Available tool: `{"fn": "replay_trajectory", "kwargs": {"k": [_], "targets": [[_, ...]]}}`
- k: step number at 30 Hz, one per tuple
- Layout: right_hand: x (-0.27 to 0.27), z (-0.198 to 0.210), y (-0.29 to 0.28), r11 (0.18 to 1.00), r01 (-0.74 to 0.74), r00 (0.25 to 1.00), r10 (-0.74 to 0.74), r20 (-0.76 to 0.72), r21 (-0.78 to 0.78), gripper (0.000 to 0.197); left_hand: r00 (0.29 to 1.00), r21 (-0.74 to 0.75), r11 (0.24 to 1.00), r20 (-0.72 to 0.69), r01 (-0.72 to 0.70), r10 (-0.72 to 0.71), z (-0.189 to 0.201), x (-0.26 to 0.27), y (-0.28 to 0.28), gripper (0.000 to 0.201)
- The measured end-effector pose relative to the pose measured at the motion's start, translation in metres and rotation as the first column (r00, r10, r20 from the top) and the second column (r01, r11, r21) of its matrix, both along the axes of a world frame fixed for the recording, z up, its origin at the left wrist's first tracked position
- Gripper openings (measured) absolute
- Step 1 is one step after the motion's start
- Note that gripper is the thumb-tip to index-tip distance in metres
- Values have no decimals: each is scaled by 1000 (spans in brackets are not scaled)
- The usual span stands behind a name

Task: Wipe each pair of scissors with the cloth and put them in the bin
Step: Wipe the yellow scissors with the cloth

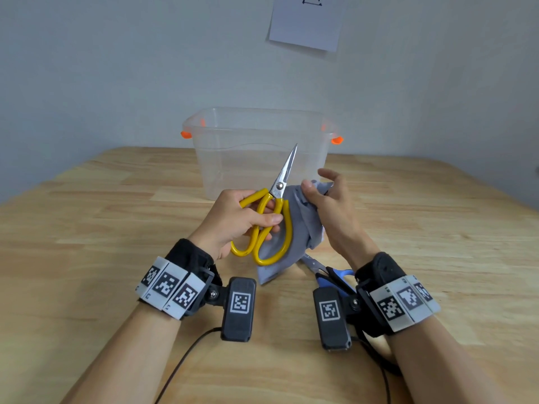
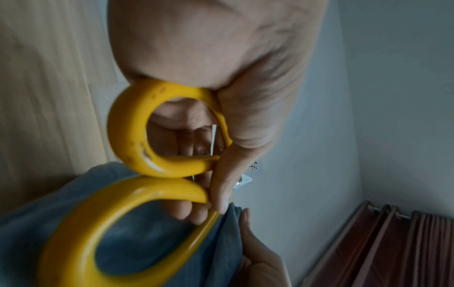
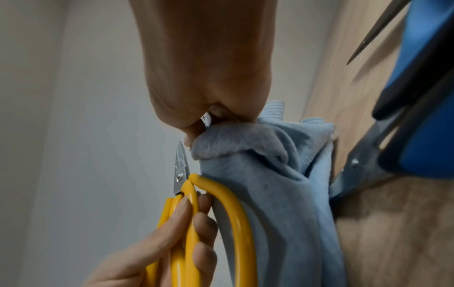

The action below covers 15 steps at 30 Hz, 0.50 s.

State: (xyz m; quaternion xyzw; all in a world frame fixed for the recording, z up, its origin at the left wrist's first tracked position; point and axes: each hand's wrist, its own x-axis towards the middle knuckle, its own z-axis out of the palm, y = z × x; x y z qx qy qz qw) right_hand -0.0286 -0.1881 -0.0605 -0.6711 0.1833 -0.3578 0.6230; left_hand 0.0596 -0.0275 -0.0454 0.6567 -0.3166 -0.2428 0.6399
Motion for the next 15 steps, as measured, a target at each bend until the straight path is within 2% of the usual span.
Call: {"fn": "replay_trajectory", "kwargs": {"k": [1,5,8,12,15], "targets": [[-1,1,0,1000,11,1000,-11,5,-18,34,1000,-3,1000,-4,-8,8,0,0,0,19],[-4,3,3,996,-42,997,47,65,-77,10,1000,-4,1000,-4,-18,18,0,1,0,20],[-6,4,4,992,-69,989,82,120,-107,8,1000,8,1000,11,-7,7,0,0,0,19],[-6,4,4,979,-103,987,123,107,-177,11,1000,26,1000,12,-4,3,-1,0,0,18],[-5,4,5,987,-128,984,139,113,-100,14,1000,39,999,13,-1,0,-2,0,0,17]]}}
